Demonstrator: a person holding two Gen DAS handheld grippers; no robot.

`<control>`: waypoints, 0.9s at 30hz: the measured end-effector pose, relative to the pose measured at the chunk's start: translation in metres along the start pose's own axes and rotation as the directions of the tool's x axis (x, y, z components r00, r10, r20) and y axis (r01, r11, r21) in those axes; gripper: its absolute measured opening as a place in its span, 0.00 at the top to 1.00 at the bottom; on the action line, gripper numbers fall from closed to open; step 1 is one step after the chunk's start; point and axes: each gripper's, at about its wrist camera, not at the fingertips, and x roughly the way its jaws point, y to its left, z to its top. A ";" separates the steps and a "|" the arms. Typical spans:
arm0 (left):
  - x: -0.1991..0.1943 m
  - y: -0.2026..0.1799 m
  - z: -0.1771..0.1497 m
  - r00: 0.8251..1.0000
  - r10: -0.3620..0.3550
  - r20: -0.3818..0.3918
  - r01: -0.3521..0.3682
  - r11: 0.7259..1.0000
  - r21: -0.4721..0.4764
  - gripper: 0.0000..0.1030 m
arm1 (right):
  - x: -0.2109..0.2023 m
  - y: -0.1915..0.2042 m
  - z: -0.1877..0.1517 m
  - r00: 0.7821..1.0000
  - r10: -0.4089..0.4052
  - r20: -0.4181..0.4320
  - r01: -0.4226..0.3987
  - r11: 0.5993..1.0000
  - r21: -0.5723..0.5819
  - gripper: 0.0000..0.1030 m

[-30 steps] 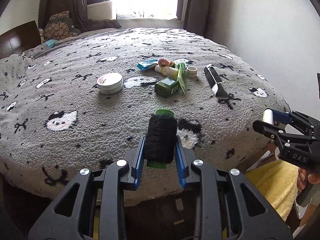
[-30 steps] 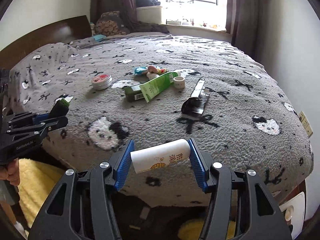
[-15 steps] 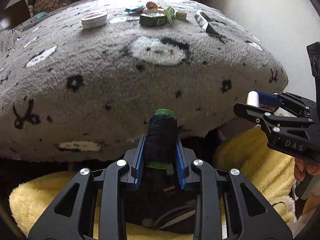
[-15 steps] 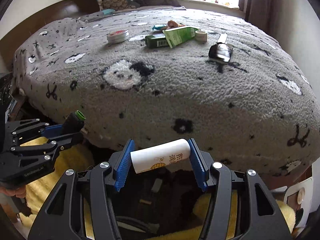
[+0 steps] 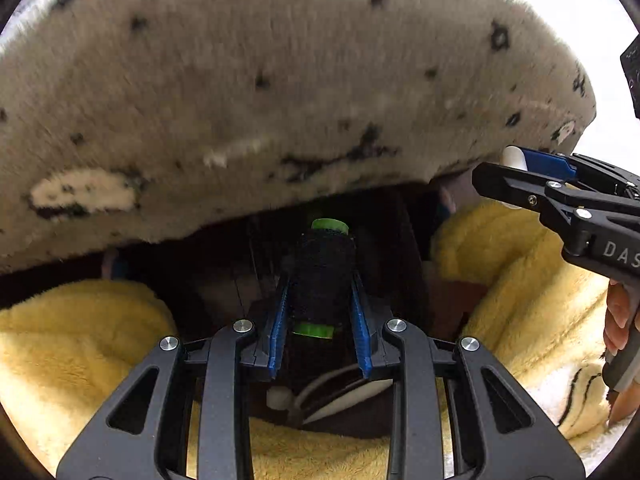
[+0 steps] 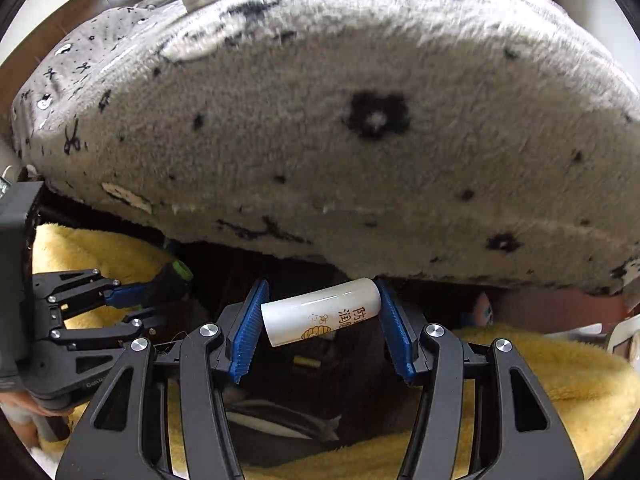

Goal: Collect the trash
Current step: 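Lower both tools to the bin and open both to drop the items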

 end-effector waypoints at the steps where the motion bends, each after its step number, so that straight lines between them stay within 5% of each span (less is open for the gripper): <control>1: 0.004 0.000 -0.001 1.000 -0.005 -0.014 0.005 1.000 -0.003 0.74 | 0.004 0.000 -0.001 1.000 0.002 -0.013 -0.002 1.000 0.004 0.46; 13: 0.038 0.002 0.001 0.988 -0.065 -0.138 0.065 0.998 -0.009 0.73 | 0.050 0.001 -0.004 0.986 0.062 -0.153 -0.055 0.997 0.049 0.45; 17: 0.043 0.002 0.001 0.988 -0.054 -0.142 0.053 0.999 -0.007 0.60 | 0.053 0.004 -0.001 0.986 0.054 -0.159 -0.047 0.998 0.042 0.42; 27: 0.019 0.006 0.014 0.997 -0.006 -0.078 0.004 1.000 -0.015 0.36 | 0.030 -0.008 0.012 0.995 -0.025 -0.092 0.031 0.998 0.062 0.16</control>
